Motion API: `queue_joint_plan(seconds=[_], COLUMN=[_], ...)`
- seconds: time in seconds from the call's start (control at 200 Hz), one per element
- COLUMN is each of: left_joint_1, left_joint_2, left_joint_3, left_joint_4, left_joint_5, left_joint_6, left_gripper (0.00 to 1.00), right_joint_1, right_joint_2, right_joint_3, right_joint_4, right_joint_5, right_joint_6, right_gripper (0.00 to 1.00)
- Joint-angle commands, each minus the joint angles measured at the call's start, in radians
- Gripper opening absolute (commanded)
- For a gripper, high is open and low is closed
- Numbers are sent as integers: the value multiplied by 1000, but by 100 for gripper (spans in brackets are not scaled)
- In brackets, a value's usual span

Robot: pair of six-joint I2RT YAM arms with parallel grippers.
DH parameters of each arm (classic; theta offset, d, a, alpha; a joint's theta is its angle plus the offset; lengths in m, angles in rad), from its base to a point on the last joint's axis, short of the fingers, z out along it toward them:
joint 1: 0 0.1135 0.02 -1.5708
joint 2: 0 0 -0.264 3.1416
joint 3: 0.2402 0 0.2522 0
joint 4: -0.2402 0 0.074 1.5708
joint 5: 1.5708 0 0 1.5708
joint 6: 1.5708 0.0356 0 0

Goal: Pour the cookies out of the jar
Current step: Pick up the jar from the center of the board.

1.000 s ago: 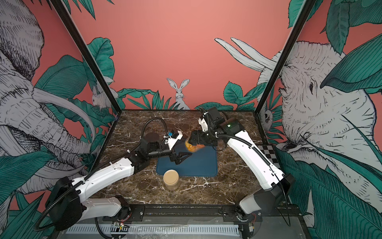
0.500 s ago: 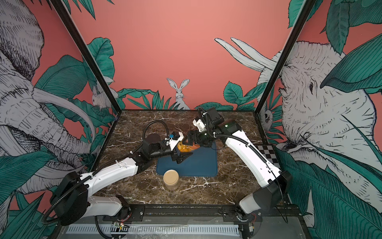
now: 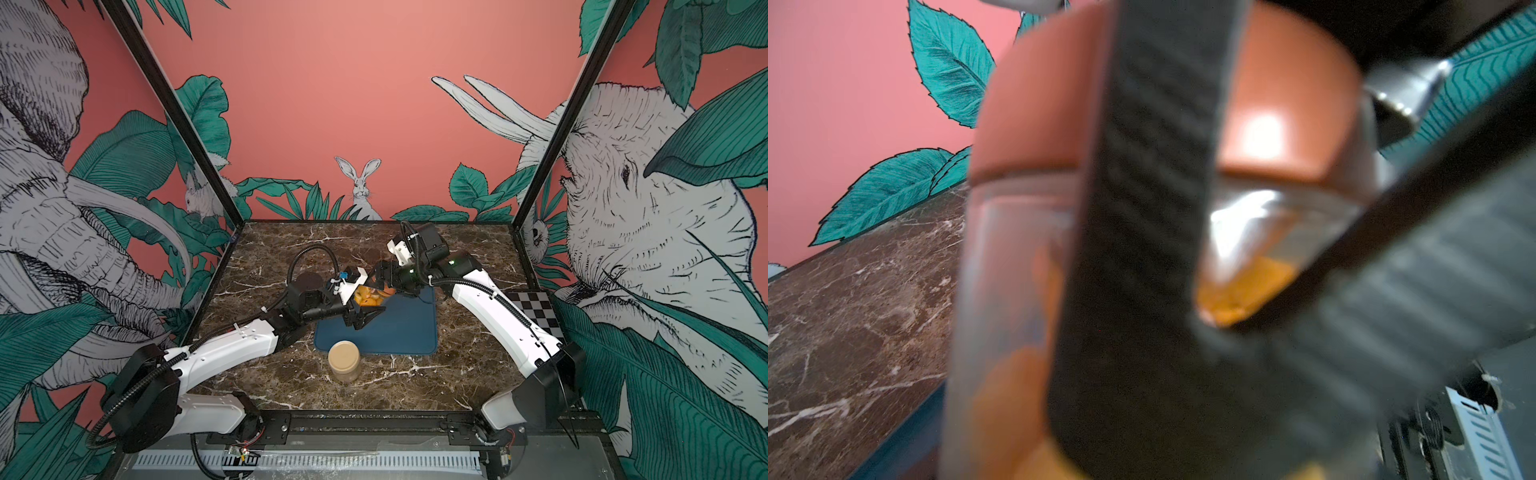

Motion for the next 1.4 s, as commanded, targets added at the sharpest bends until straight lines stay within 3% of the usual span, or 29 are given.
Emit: queue_joint_plan(seconds=[0.0, 0.165, 0.355, 0.48, 0.55, 0.59, 0.725, 0.765, 0.86, 0.9, 1.095, 1.395], left_joint_1=[-3, -4, -3, 3, 7, 8, 10, 9, 10, 11, 11, 8], left_joint_2=[-55, -70, -67, -70, -74, -79, -92, -95, -88, -81, -60, -67], left_joint_3=[51, 47, 33, 11, 10, 11, 8, -1, -14, -12, -55, -113], left_joint_4=[149, 193, 229, 275, 283, 283, 281, 287, 316, 313, 379, 421], left_joint_5=[-56, -23, -12, -10, -9, -1, 12, 7, 38, 45, -6, -82], left_joint_6=[-85, -151, -184, -198, -210, -206, -167, -159, -144, -139, -151, -144], left_gripper=[8, 7, 26, 11, 8, 0, 0, 0, 0, 0, 0, 0], right_joint_1=[27, 22, 17, 15, 12, 11, 11, 11, 12, 12, 17, 44], right_joint_2=[-39, -57, -73, -79, -80, -81, -81, -84, -100, -105, -97, -84], right_joint_3=[-46, -143, -198, -212, -231, -239, -255, -257, -238, -209, -39, 89], right_joint_4=[148, 273, 381, 399, 415, 424, 429, 431, 397, 342, 142, 60], right_joint_5=[-137, -154, -177, -180, -181, -181, -172, -167, -127, -88, 86, 347], right_joint_6=[75, 152, 215, 229, 242, 248, 249, 249, 228, 198, 108, 149], right_gripper=[0, 0, 0, 0, 0, 0, 0, 20, 84, 97, 99, 99])
